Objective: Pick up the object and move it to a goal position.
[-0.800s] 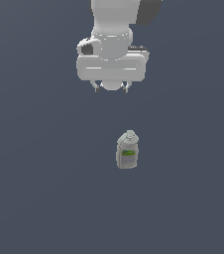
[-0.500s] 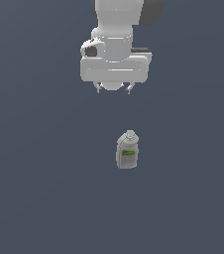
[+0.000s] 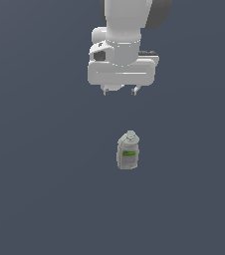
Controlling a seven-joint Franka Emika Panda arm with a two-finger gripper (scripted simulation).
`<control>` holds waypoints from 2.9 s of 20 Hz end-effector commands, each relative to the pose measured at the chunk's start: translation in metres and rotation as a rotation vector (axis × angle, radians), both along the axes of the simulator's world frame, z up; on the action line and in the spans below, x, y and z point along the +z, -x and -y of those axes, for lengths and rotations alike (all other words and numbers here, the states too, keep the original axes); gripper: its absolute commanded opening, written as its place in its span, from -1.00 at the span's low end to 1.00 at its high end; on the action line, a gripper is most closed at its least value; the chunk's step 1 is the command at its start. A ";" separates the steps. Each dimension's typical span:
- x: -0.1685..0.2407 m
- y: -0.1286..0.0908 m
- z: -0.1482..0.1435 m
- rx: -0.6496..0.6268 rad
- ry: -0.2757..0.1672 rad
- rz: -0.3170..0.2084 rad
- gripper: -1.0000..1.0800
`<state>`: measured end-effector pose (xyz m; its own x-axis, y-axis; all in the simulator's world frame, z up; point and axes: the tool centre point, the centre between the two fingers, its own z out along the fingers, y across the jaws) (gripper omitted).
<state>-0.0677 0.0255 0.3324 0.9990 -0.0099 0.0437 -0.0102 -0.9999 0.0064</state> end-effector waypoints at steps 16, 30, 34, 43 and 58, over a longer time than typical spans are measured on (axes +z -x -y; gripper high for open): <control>-0.005 -0.020 -0.006 -0.243 -0.013 -0.006 0.92; -0.015 -0.048 -0.015 -0.588 -0.027 -0.016 0.92; -0.019 -0.055 -0.018 -0.687 -0.030 -0.018 0.92; -0.027 -0.072 -0.024 -0.908 -0.035 -0.023 0.92; -0.043 -0.098 -0.035 -1.274 -0.038 -0.029 0.92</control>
<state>0.0279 0.0591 0.2910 0.3176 -0.9482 0.0008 -0.9482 -0.3175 -0.0063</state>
